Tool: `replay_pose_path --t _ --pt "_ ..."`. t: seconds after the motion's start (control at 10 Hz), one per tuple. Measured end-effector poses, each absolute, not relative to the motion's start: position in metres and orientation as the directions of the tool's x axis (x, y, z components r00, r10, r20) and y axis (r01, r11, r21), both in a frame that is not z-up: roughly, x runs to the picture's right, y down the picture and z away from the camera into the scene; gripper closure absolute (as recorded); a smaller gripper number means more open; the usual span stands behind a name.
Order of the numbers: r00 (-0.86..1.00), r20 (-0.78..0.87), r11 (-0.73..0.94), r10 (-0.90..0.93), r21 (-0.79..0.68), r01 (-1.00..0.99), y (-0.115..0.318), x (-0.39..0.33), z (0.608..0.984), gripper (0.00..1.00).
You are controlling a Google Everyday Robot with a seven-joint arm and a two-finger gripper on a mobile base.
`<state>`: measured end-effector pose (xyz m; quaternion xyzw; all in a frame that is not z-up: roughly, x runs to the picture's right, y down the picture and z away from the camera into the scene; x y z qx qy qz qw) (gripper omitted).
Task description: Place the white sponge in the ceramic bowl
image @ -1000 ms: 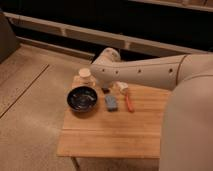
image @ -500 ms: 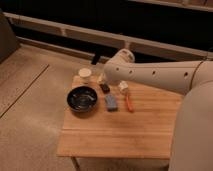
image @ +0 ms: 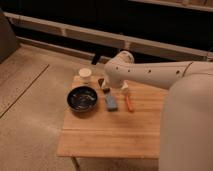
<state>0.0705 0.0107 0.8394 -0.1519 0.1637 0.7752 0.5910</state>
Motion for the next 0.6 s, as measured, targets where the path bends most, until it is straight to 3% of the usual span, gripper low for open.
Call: replay_pose_path --t 0.4,0.6 --pt "-0.401 -0.448 -0.416 0.799 0.07 -0.907 -0.023 0.104 0.868 0.35" --pt "-0.445 -0.508 -0.491 0.738 0.049 -0.87 -0.014 0.101 0.88 0.35"
